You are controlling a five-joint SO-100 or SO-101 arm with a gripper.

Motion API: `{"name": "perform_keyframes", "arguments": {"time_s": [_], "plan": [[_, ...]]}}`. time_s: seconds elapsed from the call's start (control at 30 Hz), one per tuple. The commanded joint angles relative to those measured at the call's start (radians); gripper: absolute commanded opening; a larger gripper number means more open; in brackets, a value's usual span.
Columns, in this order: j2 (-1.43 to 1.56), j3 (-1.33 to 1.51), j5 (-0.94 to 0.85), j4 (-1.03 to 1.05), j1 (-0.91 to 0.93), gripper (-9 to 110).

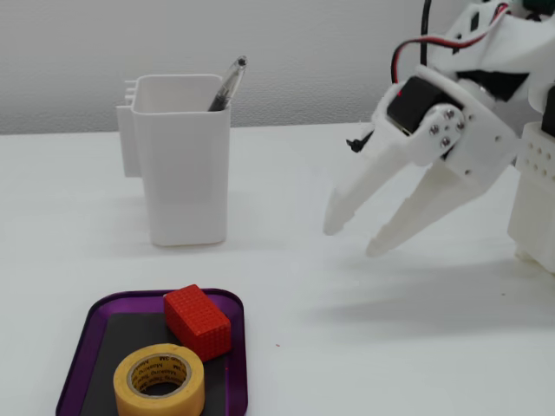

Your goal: Pick up the cube and place it in the box.

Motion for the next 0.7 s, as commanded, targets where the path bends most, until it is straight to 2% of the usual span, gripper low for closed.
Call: {"name": "perform_keyframes", "arguments": {"time_s": [0.0,0.23,0.43,0.67], "plan": [[0.114,0.095,0.009,-0.012,-0.009,13],[0.293,0.256,0.014,0.040,-0.003,12],[0.446,0.281,0.199,0.204,-0.011,12],[0.486,0.279,0.206,0.232,-0.011,11]]}}
